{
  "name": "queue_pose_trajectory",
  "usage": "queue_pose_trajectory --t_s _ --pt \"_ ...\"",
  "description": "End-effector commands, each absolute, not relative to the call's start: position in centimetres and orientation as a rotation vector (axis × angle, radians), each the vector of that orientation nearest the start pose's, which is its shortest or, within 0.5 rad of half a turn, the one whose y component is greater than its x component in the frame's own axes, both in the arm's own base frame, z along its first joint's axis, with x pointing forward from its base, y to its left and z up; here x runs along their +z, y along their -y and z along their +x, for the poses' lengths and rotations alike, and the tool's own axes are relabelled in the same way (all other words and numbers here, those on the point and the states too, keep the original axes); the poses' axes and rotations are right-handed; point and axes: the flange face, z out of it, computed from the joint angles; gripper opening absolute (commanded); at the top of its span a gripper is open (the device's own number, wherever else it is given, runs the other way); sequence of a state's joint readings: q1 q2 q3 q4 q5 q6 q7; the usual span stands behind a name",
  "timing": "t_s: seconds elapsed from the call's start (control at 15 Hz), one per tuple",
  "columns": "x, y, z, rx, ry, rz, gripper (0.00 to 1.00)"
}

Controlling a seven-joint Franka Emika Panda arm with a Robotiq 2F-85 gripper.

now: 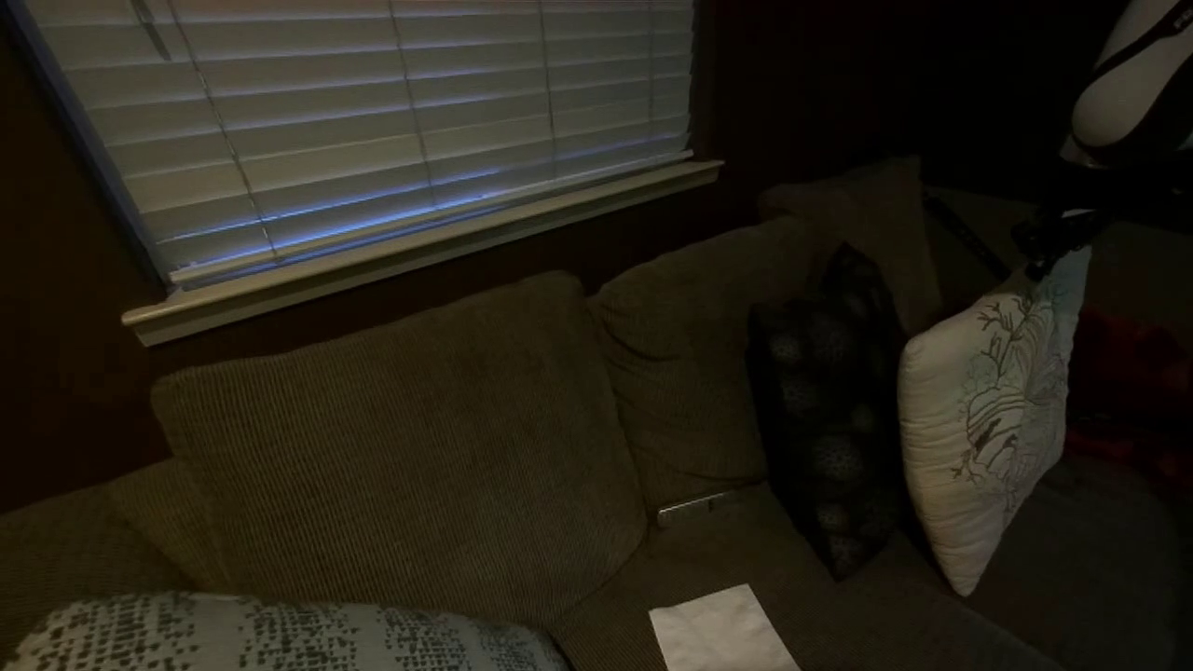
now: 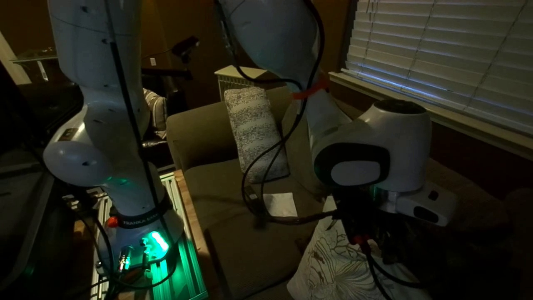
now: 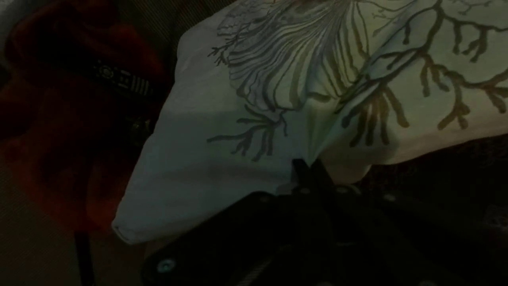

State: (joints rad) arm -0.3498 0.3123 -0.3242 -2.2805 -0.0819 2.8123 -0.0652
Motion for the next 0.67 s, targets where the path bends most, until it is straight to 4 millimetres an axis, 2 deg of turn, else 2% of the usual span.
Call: queue_pose_trajectory --t_s 0.0,0.2,0.6 --pt "24.2 34.5 46.2 -0.275 -0.831 -3.232 0.29" --pt "24.3 34.0 47.6 -0.299 -0.795 -3.252 0.47" --pt "26.8 31.8 49.2 -0.441 -0.767 -3.240 0.88"
